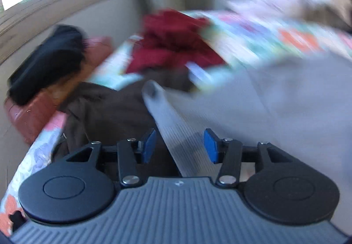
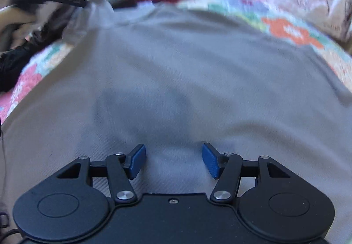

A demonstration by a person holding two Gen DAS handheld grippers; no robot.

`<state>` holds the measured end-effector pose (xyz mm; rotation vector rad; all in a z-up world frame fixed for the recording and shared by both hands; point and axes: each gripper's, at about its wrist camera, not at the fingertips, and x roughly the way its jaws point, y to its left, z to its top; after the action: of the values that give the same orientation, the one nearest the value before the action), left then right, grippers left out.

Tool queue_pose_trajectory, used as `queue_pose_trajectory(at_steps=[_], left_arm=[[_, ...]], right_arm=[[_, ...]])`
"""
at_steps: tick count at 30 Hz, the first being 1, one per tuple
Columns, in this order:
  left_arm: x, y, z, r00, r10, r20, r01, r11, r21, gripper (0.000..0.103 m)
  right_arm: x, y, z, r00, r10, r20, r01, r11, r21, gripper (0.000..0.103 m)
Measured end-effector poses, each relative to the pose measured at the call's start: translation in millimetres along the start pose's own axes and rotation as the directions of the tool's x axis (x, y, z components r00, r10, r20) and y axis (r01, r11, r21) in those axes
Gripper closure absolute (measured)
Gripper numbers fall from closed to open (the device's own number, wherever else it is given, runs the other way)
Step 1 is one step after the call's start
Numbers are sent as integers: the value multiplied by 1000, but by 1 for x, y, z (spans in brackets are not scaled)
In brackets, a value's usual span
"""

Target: Fold clothes

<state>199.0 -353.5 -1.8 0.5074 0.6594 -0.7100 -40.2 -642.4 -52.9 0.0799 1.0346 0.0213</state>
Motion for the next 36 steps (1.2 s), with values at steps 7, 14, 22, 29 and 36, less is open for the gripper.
queue_pose_trajectory(at_steps=[7, 14, 22, 29, 36], left_arm=[[-76, -14, -76, 996, -37, -77, 38, 999, 18, 56], [-152, 16, -134, 988, 58, -146, -55, 998, 20, 57], [-224, 45, -180, 975, 94, -201, -75, 992, 99, 57], [-246, 78, -188, 977, -33, -210, 45, 997, 55, 59], [-212, 25, -223, 894, -436, -106, 413, 892, -183, 59]], right_arm=[[-67, -6, -15, 994, 99, -56, -105, 988, -110, 40], [-147, -34, -95, 990, 67, 121, -75, 995, 64, 41], [-204, -29, -210, 979, 69, 194, -124, 950, 288, 41], [-218, -28, -283, 986, 78, 146, -142, 853, 502, 41], [-202, -14, -336, 990, 26, 140, -111, 758, 642, 40]])
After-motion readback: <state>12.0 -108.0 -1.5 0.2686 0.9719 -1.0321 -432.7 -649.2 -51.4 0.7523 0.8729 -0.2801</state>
